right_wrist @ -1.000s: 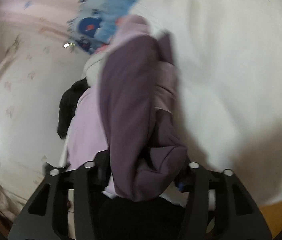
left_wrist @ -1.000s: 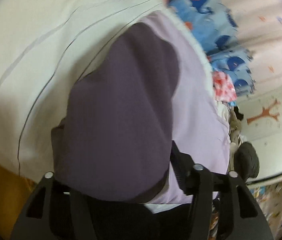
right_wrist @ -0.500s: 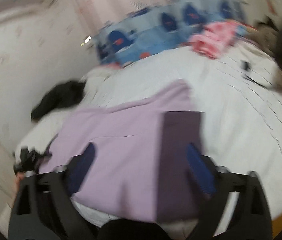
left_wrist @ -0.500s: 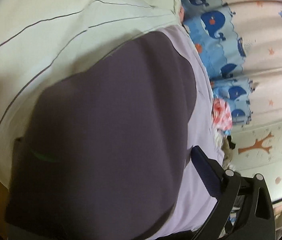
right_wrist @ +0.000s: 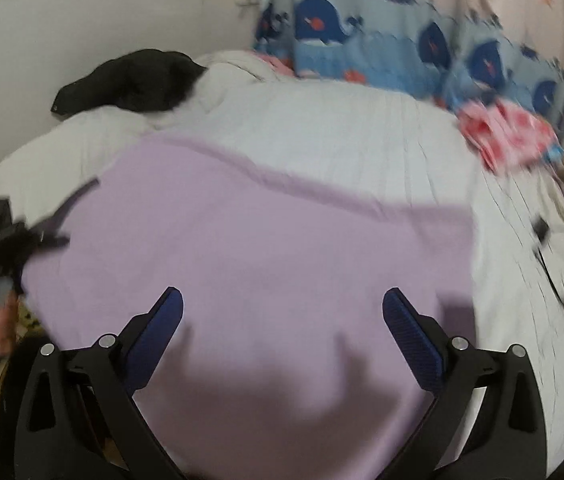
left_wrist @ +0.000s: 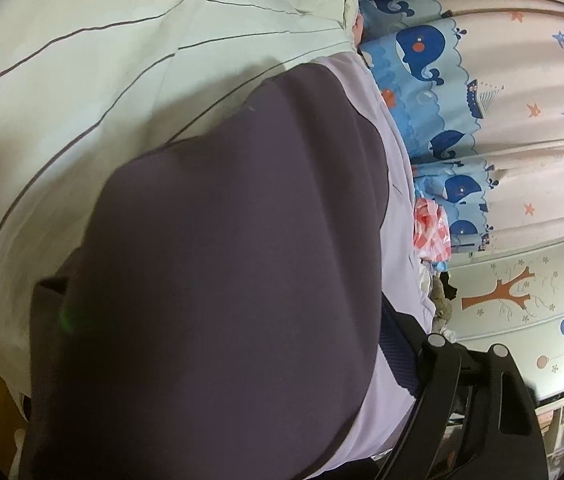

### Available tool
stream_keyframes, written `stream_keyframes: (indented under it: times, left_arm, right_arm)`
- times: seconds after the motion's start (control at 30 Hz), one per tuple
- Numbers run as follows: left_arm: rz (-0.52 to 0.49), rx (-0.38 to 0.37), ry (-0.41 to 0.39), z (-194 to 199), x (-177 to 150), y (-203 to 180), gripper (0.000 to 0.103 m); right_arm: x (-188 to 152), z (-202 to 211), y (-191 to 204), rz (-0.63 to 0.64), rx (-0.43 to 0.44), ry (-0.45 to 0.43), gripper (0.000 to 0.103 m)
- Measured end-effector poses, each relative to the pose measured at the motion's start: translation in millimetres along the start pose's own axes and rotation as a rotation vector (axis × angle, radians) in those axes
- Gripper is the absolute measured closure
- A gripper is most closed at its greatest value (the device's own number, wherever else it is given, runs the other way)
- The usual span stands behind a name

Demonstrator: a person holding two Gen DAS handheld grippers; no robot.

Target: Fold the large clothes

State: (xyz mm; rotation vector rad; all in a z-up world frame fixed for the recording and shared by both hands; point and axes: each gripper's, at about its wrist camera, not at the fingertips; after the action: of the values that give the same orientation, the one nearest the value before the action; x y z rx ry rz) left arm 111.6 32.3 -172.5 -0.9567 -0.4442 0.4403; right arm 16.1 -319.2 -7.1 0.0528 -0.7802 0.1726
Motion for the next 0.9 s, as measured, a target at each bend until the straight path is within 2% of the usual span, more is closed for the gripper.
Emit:
stream_keyframes:
  times: [0.03,0.07,0.1,0.17,0.23,0.3,0.37,0.43,0.53,0.63,0.7,0.77,0.83,0.9]
  left_arm:
    - [0.007,-0.004,-0.001,0,1,1,0.022]
    - [0.014,-0.008,0.0,0,1,2,0.022]
    - [0.018,-0.012,0.001,0,1,2,0.022]
    - [0.011,-0.029,0.006,0,1,1,0.02]
    - [0.003,-0.014,0.006,2,0,0,0.02]
    - [0.015,-0.024,0.011,2,1,3,0.02]
    - [0.028,-0.035,0.013,3,1,6,0.02]
    - [0.023,-0.03,0.007,3,0,6,0.02]
    - [0.027,-0.033,0.002,3,-1,6,0.02]
    - [0.031,-0.04,-0.006,4,-1,6,0.019]
    - [0.02,-0.018,-0.014,4,-2,4,0.018]
    - [0.02,0.002,-0.011,2,-2,3,0.018]
    - [0.025,-0.003,-0.008,3,-1,4,0.018]
    - [0.024,-0.004,-0.01,4,-1,5,0.018]
  right_arm:
    - [4,-21,6,0.008,0.005,0.031,0.006]
    - [7,-55,14,0.027,-0.035,0.096,0.006]
    - [1,-95,20,0.048,-0.068,0.198,0.006]
    - [-4,-129,19,0.008,-0.041,0.282,0.006]
    - [4,-123,19,-0.015,-0.061,0.298,0.006]
    - [18,-106,21,-0.023,-0.073,0.25,0.006]
    - [37,-100,21,-0.012,-0.14,0.195,0.006]
    - [55,-108,16,-0.031,-0.19,0.182,0.006]
    - [73,-167,-4,-0.056,-0.305,0.246,0.006]
    - [59,-222,-11,-0.061,-0.268,0.362,0.006]
    - [65,-218,-14,-0.056,-0.265,0.37,0.006]
    - [66,-196,-17,-0.071,-0.201,0.34,0.006]
    - [56,-148,-3,-0.017,-0.133,0.258,0.006]
    - [36,-111,15,0.045,-0.134,0.208,0.006]
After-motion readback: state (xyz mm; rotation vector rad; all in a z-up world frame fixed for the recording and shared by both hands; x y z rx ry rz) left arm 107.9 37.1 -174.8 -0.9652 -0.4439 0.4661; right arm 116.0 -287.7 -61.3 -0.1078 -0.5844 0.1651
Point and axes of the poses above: each gripper's, at about its wrist camera, not at the fingertips, and z roughly against the way its jaws point, y to its left, x to its top, and after that the axes turned 4 degrees about -x, right-handed
